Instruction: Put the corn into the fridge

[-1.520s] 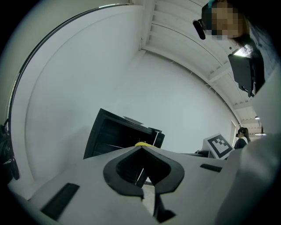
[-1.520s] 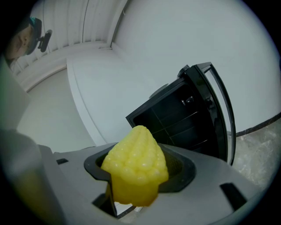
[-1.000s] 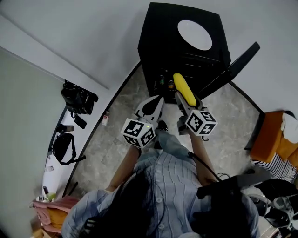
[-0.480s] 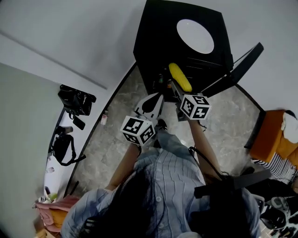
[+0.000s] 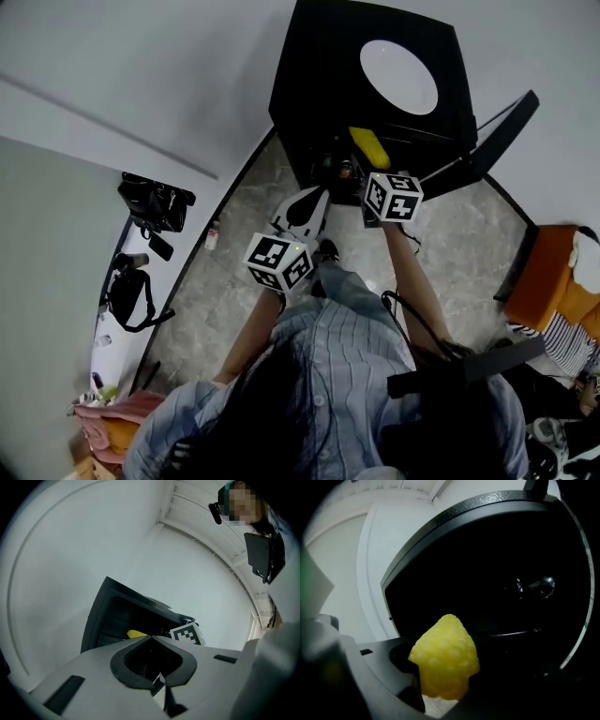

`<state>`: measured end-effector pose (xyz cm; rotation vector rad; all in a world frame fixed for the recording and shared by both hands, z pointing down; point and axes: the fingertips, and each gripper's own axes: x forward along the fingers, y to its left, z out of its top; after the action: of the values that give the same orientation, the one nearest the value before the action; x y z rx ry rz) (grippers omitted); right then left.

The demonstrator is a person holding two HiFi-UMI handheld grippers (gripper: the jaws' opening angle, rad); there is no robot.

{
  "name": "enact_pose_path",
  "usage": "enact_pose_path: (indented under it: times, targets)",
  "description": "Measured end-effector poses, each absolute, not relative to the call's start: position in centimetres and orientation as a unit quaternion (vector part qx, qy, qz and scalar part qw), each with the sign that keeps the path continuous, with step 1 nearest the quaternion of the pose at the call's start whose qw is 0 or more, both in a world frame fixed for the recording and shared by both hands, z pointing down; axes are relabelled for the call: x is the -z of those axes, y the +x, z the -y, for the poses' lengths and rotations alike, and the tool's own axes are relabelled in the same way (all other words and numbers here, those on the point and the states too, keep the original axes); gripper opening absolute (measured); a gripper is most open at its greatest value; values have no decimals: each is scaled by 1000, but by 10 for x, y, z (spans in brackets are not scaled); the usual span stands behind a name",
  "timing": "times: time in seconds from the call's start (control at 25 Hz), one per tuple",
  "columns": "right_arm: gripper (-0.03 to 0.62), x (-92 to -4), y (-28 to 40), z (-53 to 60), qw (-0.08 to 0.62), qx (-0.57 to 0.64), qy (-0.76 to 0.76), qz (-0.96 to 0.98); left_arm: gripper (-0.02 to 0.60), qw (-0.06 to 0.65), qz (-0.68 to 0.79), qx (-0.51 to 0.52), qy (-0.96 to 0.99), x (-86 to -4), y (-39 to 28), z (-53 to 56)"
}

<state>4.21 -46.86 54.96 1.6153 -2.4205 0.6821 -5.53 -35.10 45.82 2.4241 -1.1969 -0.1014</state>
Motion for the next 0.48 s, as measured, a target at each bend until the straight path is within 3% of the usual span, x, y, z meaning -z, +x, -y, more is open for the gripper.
enact_pose_path:
  times: [0.48]
  targets:
    - [264,-556,42,496,112,-188,547,808,7,223,438,31,870,-464,-64,359]
